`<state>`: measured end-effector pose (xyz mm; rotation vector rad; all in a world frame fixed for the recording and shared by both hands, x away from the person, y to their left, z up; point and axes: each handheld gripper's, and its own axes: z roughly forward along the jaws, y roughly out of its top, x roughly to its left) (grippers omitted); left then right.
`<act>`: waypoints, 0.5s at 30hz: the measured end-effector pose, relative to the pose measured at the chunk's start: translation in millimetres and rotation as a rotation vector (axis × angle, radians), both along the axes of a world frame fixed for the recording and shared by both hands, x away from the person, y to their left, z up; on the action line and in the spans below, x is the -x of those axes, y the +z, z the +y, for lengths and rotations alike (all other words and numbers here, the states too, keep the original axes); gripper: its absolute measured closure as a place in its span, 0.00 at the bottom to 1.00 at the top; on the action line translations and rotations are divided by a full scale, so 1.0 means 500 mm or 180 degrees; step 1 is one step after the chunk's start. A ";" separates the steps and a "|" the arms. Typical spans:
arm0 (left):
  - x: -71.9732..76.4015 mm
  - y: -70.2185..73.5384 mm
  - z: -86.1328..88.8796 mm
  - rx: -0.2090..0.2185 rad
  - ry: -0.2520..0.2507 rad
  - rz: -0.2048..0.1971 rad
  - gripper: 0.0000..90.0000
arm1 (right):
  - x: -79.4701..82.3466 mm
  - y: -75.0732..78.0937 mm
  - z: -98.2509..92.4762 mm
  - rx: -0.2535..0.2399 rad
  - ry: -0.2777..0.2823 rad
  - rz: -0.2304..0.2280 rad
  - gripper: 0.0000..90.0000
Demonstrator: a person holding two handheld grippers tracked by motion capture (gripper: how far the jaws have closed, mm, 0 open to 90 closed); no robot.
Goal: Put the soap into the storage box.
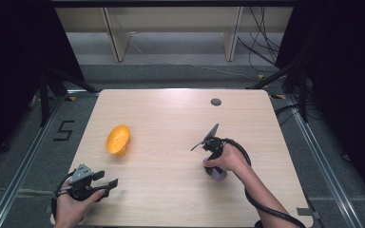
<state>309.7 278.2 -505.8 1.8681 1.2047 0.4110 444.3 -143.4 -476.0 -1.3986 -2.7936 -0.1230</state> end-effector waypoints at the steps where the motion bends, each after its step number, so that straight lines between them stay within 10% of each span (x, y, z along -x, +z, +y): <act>1: 0.000 0.000 0.000 0.0000 0.0000 0.0000 0.34 | 0.000 -0.001 0.000 0.0011 0.0016 0.0004 0.45; 15: 0.000 -0.001 -0.002 0.0014 -0.0004 0.0005 0.34 | 0.002 0.001 0.003 0.0090 0.0151 0.0015 0.55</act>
